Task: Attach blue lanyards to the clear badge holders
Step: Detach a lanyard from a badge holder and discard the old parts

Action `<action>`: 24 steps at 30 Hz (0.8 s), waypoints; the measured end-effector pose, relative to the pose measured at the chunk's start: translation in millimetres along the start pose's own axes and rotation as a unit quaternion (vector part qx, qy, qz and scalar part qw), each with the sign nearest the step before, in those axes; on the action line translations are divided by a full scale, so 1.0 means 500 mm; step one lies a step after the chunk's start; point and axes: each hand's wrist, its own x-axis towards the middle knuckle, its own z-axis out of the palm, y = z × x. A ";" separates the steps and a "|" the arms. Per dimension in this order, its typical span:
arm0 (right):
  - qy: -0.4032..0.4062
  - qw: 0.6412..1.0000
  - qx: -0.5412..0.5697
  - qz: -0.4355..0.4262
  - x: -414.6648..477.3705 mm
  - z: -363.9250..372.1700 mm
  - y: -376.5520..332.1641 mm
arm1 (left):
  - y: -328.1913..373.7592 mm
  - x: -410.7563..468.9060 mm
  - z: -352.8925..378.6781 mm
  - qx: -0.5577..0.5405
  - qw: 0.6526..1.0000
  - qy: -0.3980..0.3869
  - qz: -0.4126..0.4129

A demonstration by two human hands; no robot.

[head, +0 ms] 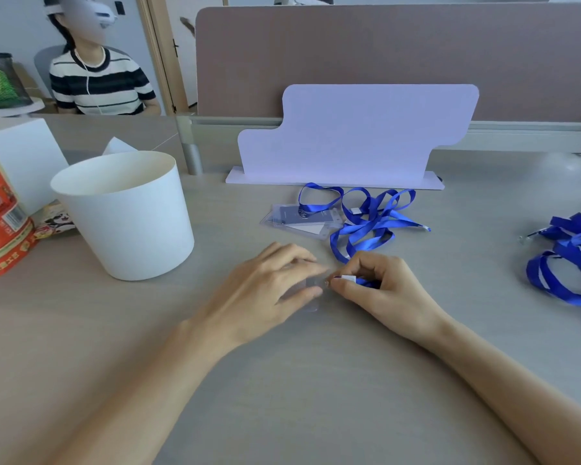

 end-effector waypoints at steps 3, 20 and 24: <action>0.003 1.000 0.013 0.004 -0.001 0.000 -0.002 | -0.001 0.000 0.014 -0.022 1.000 0.013 -0.001; 0.027 0.987 0.130 0.091 -0.020 0.016 -0.039 | 0.008 0.004 -0.006 0.050 0.991 0.104 0.062; 0.012 0.984 0.138 0.108 -0.017 0.010 -0.042 | 0.011 0.004 -0.008 0.074 0.989 0.108 0.071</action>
